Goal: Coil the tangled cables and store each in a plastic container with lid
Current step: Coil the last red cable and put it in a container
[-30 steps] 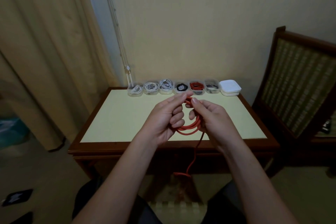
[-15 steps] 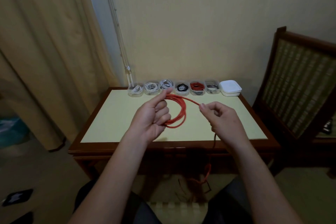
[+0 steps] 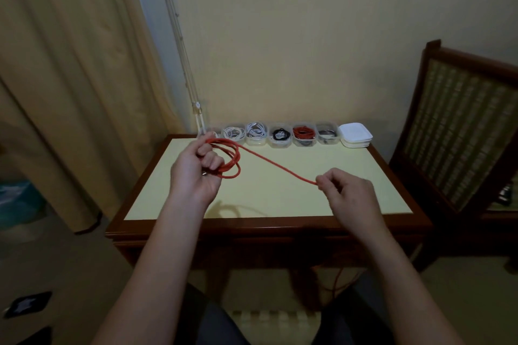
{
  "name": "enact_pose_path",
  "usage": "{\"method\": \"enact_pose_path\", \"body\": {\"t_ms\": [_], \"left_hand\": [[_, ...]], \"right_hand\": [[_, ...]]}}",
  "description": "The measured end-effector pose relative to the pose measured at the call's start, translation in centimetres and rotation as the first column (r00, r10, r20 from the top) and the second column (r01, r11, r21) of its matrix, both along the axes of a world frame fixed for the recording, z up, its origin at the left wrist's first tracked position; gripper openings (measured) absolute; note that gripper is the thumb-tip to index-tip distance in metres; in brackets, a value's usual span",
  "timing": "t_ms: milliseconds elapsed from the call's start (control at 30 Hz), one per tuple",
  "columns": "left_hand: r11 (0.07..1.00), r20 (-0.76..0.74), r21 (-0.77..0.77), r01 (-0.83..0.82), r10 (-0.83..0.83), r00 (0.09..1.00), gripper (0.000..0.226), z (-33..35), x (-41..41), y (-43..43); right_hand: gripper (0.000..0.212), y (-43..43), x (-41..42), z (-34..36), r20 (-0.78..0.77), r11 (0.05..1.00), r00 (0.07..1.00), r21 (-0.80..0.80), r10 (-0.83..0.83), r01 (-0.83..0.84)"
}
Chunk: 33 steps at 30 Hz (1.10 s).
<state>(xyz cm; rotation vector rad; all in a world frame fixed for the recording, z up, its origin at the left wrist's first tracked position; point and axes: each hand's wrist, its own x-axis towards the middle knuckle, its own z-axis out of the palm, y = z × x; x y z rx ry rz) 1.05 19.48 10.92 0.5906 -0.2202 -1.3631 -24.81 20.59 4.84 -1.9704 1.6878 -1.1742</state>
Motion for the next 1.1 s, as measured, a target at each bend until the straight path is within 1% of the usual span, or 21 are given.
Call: {"method": "enact_pose_path", "body": {"t_ms": [67, 133, 167, 200, 267, 300, 367, 433, 467, 533, 600, 667, 700, 733, 800, 833, 867, 967, 1000, 1067, 1100], "left_hand": [[0.996, 0.218, -0.03, -0.081, 0.086, 0.972, 0.029, -0.2, -1.3, 0.2], [0.99, 0.444, -0.101, -0.094, 0.129, 0.887, 0.027, -0.4, -2.7, 0.7], [0.989, 0.531, -0.127, -0.078, 0.134, 0.837, 0.024, -0.5, -3.4, 1.0], [0.988, 0.6, -0.142, -0.055, 0.13, 0.789, 0.023, -0.7, -4.0, 1.3], [0.986, 0.708, -0.166, 0.03, 0.098, 0.699, 0.024, -1.1, -5.0, 1.6], [0.983, 0.746, -0.157, 0.093, 0.057, 0.663, 0.025, -1.2, -5.4, 1.7], [0.969, 0.795, -0.077, 0.237, -0.084, 0.6, 0.027, -1.4, -6.0, 2.0], [0.92, 0.793, 0.033, 0.391, -0.262, 0.55, 0.03, -1.8, -6.4, 2.3], [0.888, 0.761, 0.069, 0.455, -0.342, 0.551, 0.031, -2.0, -6.5, 2.4], [0.834, 0.616, 0.083, 0.545, -0.473, 0.63, 0.035, -1.9, -6.5, 2.4], [0.801, 0.461, 0.053, 0.596, -0.549, 0.697, 0.041, -1.5, -6.6, 2.2], [0.795, 0.408, 0.023, 0.606, -0.561, 0.72, 0.043, -1.2, -6.8, 2.3], [0.801, 0.405, 0.014, 0.599, -0.552, 0.729, 0.043, -1.2, -6.9, 2.4], [0.808, 0.401, 0.007, 0.588, -0.541, 0.739, 0.042, -1.2, -7.0, 2.4], [0.823, 0.381, -0.01, 0.568, -0.522, 0.763, 0.037, -1.3, -7.0, 2.3], [0.828, 0.379, -0.015, 0.561, -0.514, 0.769, 0.033, -1.4, -7.0, 2.3], [0.833, 0.394, -0.011, 0.553, -0.504, 0.768, 0.029, -1.4, -7.0, 2.3], [0.85, 0.529, 0.032, 0.525, -0.461, 0.713, 0.025, -1.6, -6.8, 2.4], [0.853, 0.551, 0.038, 0.521, -0.453, 0.701, 0.025, -1.8, -6.8, 2.4], [0.848, 0.546, 0.028, 0.529, -0.457, 0.702, 0.03, -1.9, -6.8, 2.4], [0.843, 0.538, 0.019, 0.537, -0.461, 0.706, 0.032, -1.9, -6.8, 2.4]], "right_hand": [[0.028, 0.0, 0.6, 0.1, -0.112, 0.998, 0.993, -0.045, 0.038, -0.044], [0.033, 0.1, 1.1, 0.5, -0.206, 0.992, 0.975, -0.075, 0.086, -0.103], [0.035, 0.2, 1.4, 0.8, -0.218, 0.987, 0.969, -0.085, 0.114, -0.135], [0.037, 0.3, 1.6, 1.1, -0.199, 0.982, 0.97, -0.093, 0.141, -0.162], [0.041, 0.7, 2.0, 1.7, -0.091, 0.976, 0.98, -0.11, 0.178, -0.188], [0.042, 0.8, 2.2, 2.1, -0.035, 0.975, 0.982, -0.122, 0.184, -0.187], [0.044, 0.8, 2.5, 2.8, 0.046, 0.975, 0.983, -0.144, 0.176, -0.168], [0.044, 0.6, 2.8, 3.2, 0.124, 0.977, 0.98, -0.166, 0.156, -0.135], [0.043, 0.6, 2.8, 3.3, 0.166, 0.978, 0.975, -0.174, 0.145, -0.115], [0.042, 0.6, 2.9, 3.3, 0.27, 0.983, 0.955, -0.167, 0.122, -0.078], [0.042, 0.6, 2.9, 3.2, 0.367, 0.995, 0.928, -0.095, 0.059, -0.026], [0.047, 0.7, 3.0, 3.3, 0.4, 0.999, 0.916, 0.041, 0.013, -0.032], [0.051, 0.8, 3.1, 3.3, 0.436, 0.989, 0.899, 0.108, 0.043, -0.1], [0.054, 1.0, 3.3, 3.3, 0.511, 0.966, 0.854, 0.161, 0.096, -0.205], [0.05, 1.4, 3.5, 3.2, 0.694, 0.892, 0.701, 0.199, 0.165, -0.407], [0.047, 1.5, 3.5, 3.2, 0.757, 0.865, 0.63, 0.19, 0.173, -0.465], [0.043, 1.4, 3.3, 3.1, 0.789, 0.848, 0.587, 0.178, 0.18, -0.499], [0.034, 1.1, 3.1, 3.0, 0.794, 0.847, 0.579, 0.169, 0.187, -0.505], [0.033, 1.1, 3.1, 2.9, 0.802, 0.851, 0.571, 0.167, 0.176, -0.498], [0.027, 1.0, 3.3, 2.6, 0.823, 0.858, 0.546, 0.158, 0.16, -0.49], [0.024, 1.0, 3.4, 2.5, 0.819, 0.866, 0.552, 0.153, 0.159, -0.476]]}}
